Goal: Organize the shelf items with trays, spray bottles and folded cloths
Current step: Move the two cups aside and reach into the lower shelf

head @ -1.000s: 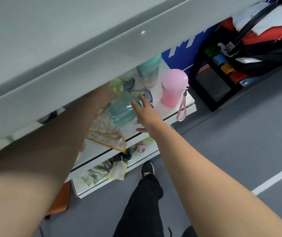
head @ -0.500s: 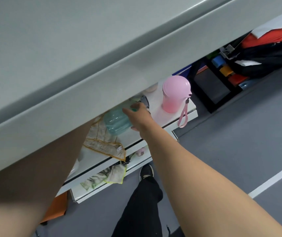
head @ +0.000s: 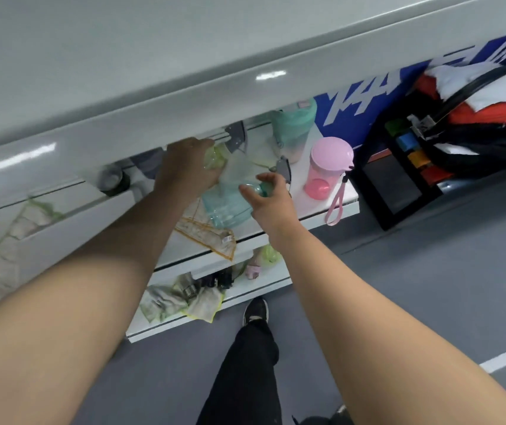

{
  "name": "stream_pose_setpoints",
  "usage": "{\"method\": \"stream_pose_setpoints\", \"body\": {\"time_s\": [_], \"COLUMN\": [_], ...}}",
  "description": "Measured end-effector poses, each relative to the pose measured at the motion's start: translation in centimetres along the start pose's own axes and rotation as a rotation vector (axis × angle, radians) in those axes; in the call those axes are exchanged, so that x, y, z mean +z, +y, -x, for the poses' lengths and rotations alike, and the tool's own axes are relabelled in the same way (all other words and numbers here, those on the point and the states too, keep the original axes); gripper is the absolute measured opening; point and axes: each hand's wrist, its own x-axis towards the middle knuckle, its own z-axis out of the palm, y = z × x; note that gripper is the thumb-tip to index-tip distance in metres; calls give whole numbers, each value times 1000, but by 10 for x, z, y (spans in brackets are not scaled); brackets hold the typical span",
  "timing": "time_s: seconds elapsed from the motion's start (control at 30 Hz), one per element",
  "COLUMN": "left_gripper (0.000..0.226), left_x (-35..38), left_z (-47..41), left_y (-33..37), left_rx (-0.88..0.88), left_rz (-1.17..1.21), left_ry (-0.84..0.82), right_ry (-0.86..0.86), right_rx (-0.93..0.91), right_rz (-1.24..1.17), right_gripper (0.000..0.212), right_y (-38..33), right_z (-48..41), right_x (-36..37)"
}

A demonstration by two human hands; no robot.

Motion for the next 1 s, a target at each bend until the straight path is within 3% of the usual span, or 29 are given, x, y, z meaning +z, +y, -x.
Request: {"method": "stream_pose_setpoints", "body": {"time_s": [0.27, 0.4, 0.57, 0.87, 1.0], "left_gripper": [44, 55, 61, 51, 45], "left_x": [-36, -50, -89, -177, -217], "left_z": [130, 204, 266, 280, 254], "left_y": [27, 64, 105, 141, 138], "left_rx": [-202, -296, -278, -243, -153], "left_rz": [117, 314, 340, 528, 471], "left_ry": [93, 162, 273, 562, 660], "right_ry": [-143, -205, -255, -246, -198], "right_rx": [-115, -181, -293, -528, -646], "right_rz": [170, 278, 342, 438, 473], "right_gripper": [41, 44, 46, 43, 42], "right_y": [-2, -9, -41, -135, -181], "right_z": [109, 168, 226, 277, 275], "right_x": [-42, -67, -107, -123, -115]}}
